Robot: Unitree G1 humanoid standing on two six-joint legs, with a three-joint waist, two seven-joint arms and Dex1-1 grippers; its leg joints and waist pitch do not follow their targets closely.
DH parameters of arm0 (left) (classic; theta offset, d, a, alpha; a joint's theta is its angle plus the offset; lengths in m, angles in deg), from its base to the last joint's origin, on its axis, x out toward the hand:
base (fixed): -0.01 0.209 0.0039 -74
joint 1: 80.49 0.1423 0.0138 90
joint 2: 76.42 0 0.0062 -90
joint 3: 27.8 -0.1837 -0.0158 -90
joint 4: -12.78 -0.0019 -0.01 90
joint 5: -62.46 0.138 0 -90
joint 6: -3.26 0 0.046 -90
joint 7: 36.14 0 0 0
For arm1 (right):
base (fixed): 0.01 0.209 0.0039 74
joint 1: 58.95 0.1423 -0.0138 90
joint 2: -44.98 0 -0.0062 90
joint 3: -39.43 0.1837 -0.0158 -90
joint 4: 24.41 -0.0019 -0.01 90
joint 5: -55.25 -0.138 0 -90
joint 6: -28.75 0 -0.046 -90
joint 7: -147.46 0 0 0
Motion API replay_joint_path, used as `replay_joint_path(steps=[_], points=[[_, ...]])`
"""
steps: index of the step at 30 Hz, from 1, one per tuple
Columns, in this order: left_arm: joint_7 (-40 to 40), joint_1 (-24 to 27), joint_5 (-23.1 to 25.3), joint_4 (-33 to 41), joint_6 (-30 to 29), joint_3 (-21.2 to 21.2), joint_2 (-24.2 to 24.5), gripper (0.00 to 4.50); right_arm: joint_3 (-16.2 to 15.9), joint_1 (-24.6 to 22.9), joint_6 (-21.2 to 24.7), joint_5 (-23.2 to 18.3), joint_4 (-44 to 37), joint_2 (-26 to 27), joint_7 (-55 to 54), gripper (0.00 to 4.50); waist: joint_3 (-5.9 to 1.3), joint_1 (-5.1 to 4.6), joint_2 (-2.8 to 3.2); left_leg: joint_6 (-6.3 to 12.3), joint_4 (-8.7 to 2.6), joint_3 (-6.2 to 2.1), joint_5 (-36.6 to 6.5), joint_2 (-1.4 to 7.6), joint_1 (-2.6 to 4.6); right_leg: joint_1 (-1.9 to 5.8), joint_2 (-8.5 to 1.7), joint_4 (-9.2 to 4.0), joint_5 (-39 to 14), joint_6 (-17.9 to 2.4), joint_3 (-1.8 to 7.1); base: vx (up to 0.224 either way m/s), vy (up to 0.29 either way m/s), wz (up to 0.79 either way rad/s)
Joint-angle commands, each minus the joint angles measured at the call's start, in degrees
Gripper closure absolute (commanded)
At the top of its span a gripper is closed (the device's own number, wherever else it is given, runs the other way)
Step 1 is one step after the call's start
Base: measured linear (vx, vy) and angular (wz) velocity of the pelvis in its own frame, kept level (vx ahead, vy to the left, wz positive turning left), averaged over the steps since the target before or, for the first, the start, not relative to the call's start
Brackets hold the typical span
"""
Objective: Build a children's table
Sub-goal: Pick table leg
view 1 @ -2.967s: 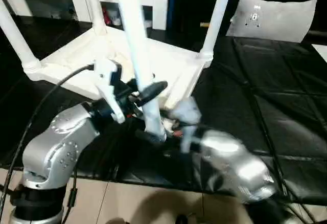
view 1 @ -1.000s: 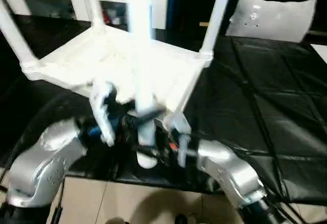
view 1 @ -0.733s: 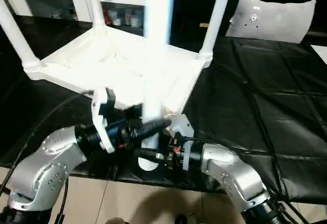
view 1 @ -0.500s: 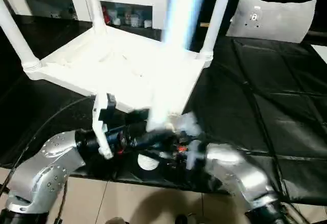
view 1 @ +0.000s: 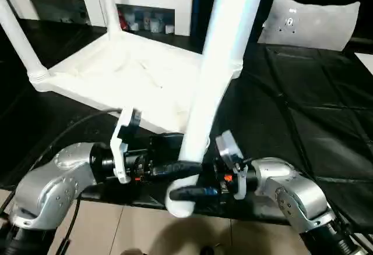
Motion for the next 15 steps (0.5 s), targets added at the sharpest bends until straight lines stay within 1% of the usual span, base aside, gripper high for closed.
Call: replay_joint_path(steps=[1, 2, 5, 6, 8, 9, 13, 15], points=[[-1.3, -0.7, -2.2, 0.8, -1.5, 0.2, 0.5, 1.04, 0.5, 1.4, -1.2, 0.2, 0.3, -0.5, 1.2, 2.55, -3.56, 0.3, 0.82, 1.75, -4.47, 0.33, -8.7, 0.82, -0.76, 3.62, -3.75, -4.38, -20.0, -9.3, 2.86, 0.0, 0.0, 0.0], [-1.8, -0.9, -3.1, 0.9, -2.2, 0.3, 0.7, 1.04, 0.5, 1.7, -1.3, 0.2, 0.5, -0.6, 1.3, 2.55, -3.53, 0.31, 0.81, 1.8, -4.5, 0.34, -8.5, 0.86, -0.83, 3.67, -3.65, -4.29, -19.2, -9.5, 2.85, 0.0, 0.0, 0.0], [-3.0, -1.2, -3.7, 0.6, -2.9, -0.1, 1.2, 1.39, 0.4, 2.2, -1.8, 0.4, 1.3, -0.8, 2.1, 2.55, -3.67, 0.39, 0.8, 1.98, -4.43, 0.37, -8.0, 0.85, -0.8, 3.74, -3.65, -4.14, -18.1, -9.9, 2.84, 0.0, 0.0, 0.0], [-3.7, -1.3, -3.4, 0.6, -3.2, -0.6, 1.7, 1.39, 0.3, 2.5, -2.2, 0.8, 1.7, -0.9, 2.5, 2.55, -3.71, 0.39, 0.89, 2.1, -4.43, 0.35, -7.8, 0.91, -0.76, 3.73, -3.65, -4.04, -17.3, -10.3, 2.82, 0.0, 0.0, 0.0], [-4.1, -1.1, -2.5, 0.7, -3.1, -1.4, 2.1, 1.48, 0.2, 2.7, -2.5, 1.0, 2.1, -0.8, 2.7, 2.55, -3.72, 0.38, 0.8, 2.16, -4.44, 0.38, -7.8, 0.92, -0.75, 3.78, -3.64, -4.07, -17.3, -10.4, 2.81, 0.0, 0.0, 0.0], [-4.2, -1.1, -2.1, 0.7, -3.1, -1.8, 2.1, 1.7, 0.1, 2.8, -2.6, 1.1, 2.3, -0.8, 2.8, 2.55, -3.69, 0.42, 0.87, 2.09, -4.46, 0.36, -8.0, 0.95, -0.71, 3.74, -3.67, -4.06, -17.5, -10.4, 2.83, 0.0, 0.0, 0.0], [-3.0, -0.9, 0.0, -0.3, -1.7, -2.8, 1.2, 1.86, -0.3, 2.9, -3.2, 1.6, 2.9, -0.6, 3.0, 2.55, -3.68, 0.6, 0.8, 1.9, -4.43, 0.42, -7.9, 0.94, -0.75, 3.81, -3.74, -4.24, -18.6, -9.8, 2.89, 0.0, 0.0, 0.0], [-2.6, -0.9, 1.1, -0.8, -0.5, -3.1, 0.9, 2.07, -0.4, 3.0, -3.4, 1.9, 3.1, -0.5, 3.0, 2.55, -3.68, 0.71, 0.84, 1.9, -4.43, 0.44, -7.8, 0.89, -0.7, 3.79, -3.71, -4.31, -18.8, -9.6, 2.89, 0.0, 0.0, 0.0]])
